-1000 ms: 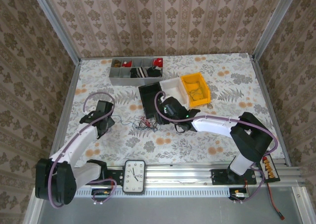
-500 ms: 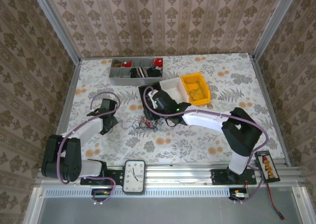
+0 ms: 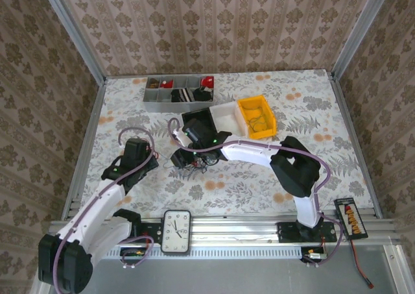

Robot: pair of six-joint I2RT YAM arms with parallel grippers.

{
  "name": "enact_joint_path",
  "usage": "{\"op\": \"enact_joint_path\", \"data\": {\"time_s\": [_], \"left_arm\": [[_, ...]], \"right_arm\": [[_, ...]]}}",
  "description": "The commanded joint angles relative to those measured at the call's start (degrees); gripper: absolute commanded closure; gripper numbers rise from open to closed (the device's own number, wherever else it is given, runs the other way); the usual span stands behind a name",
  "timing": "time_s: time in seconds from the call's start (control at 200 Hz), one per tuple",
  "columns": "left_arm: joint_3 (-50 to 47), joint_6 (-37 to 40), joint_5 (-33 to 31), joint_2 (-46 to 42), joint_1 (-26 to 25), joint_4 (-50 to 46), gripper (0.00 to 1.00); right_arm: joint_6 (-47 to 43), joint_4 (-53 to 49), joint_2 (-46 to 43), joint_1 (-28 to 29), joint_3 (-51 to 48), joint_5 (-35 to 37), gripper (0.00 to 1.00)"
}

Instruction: Untangle the cables

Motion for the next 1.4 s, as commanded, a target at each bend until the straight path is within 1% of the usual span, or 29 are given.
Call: {"op": "enact_joint_path", "data": {"time_s": [0.0,0.17,0.305,0.415,0.505,0.575,0.61,0.69,0.76,0.845,0.885,0.97,1.01,1.095,1.27,1.335,1.395], "left_arm": [[-0.8,1.0,2.1,-1.1,-0.6,-1.4,1.00],[0.5,1.9,2.1,-0.1,-1.2,-1.4,1.00],[0.9,2.3,2.1,0.4,-1.5,-0.8,1.00],[0.9,2.2,2.0,0.6,-1.9,-0.5,1.00],[0.8,2.1,1.8,0.7,-2.1,-0.2,1.00],[0.8,2.1,1.9,0.9,-2.2,0.3,1.00],[0.9,2.0,1.8,1.0,-2.3,0.3,1.00],[1.0,1.9,1.4,1.0,-2.4,0.6,1.00],[1.0,1.8,1.0,1.2,-2.4,1.0,1.00],[1.1,1.4,0.7,2.0,-2.4,1.6,1.00],[1.1,1.1,0.8,2.5,-2.4,2.0,0.95],[1.3,0.4,0.6,3.8,-2.4,2.7,0.80],[1.3,0.0,0.6,4.3,-2.4,3.2,0.77],[0.9,-0.6,0.7,5.3,-2.4,4.8,0.78],[0.7,-1.7,1.6,8.2,-2.7,7.2,0.85],[0.7,-2.2,2.2,9.8,-3.0,8.2,0.85],[0.9,-1.9,3.3,11.3,-3.4,9.5,0.83]], "right_arm": [[1.0,1.4,1.4,0.3,2.0,-4.6,0.50],[2.6,1.9,3.6,0.4,4.5,-7.0,0.51],[3.7,2.9,5.3,0.4,5.9,-7.5,0.52],[4.0,2.6,7.2,0.4,8.1,-8.5,0.56],[4.8,2.9,8.3,0.3,9.2,-9.2,0.63],[5.7,4.0,8.8,0.3,9.1,-9.5,0.70],[6.0,4.4,9.0,0.3,9.2,-9.5,0.75],[6.4,4.3,9.3,0.2,9.2,-8.9,0.91],[6.8,4.3,8.5,-0.2,7.9,-7.6,1.00],[8.2,6.9,6.0,-1.3,3.5,-6.8,1.00],[8.9,7.9,4.5,-1.9,1.3,-6.8,1.00],[9.2,8.8,1.1,-2.7,-3.4,-6.7,1.00],[8.9,8.8,-0.7,-2.9,-5.7,-6.3,1.00],[8.0,7.5,-4.4,-3.1,-10.0,-5.5,1.00],[7.7,6.4,-12.2,-3.4,-19.3,-1.9,1.00],[7.7,5.9,-14.9,-3.6,-22.1,-0.1,1.00],[8.0,6.0,-16.9,-3.7,-23.9,0.9,1.00]]}}
